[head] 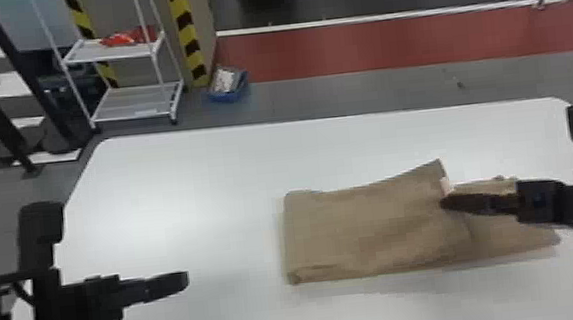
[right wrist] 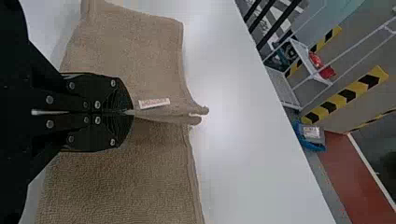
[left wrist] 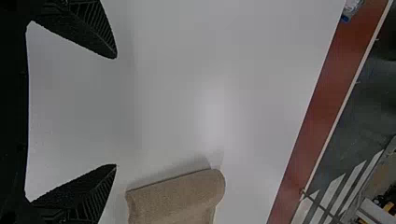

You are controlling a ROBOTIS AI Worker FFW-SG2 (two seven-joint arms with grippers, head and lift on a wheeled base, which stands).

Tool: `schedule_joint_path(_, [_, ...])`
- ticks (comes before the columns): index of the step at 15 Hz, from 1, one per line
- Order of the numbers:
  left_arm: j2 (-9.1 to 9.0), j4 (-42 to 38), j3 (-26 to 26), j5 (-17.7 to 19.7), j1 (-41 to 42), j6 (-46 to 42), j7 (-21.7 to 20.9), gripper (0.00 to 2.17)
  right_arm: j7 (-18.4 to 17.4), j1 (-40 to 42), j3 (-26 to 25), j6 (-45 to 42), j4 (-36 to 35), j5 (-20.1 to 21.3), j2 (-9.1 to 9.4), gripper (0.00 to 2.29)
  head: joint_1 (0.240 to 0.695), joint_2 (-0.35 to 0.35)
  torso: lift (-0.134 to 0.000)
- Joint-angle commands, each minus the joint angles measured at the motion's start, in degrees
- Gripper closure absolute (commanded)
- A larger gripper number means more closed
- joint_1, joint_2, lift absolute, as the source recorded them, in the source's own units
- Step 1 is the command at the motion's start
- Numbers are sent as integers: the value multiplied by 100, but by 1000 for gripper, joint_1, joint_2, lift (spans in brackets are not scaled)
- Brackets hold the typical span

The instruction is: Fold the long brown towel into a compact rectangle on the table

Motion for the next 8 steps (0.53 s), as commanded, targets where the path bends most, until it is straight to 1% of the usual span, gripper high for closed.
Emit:
schedule_joint_path(1, [15,-5,60,23,1,42,-9,43,2,-3,-570,38,-170,-367,-98,1328,695,50,-123])
schedule_joint_path(3, [41,-93,174,102,124,42,-18,43,2,199,-553,38,-117,-288,-230,1328,695,18,-123])
schedule_joint_path(6, [24,-119,165,111,142,42,-18,43,-25,243,-368,38,94,-218,-194,1332,695,1,-123])
schedule_joint_path(8, [-20,-154,236,129,142,42,-18,43,-16,225,-386,38,50,-297,-212,1328,695,6,-123])
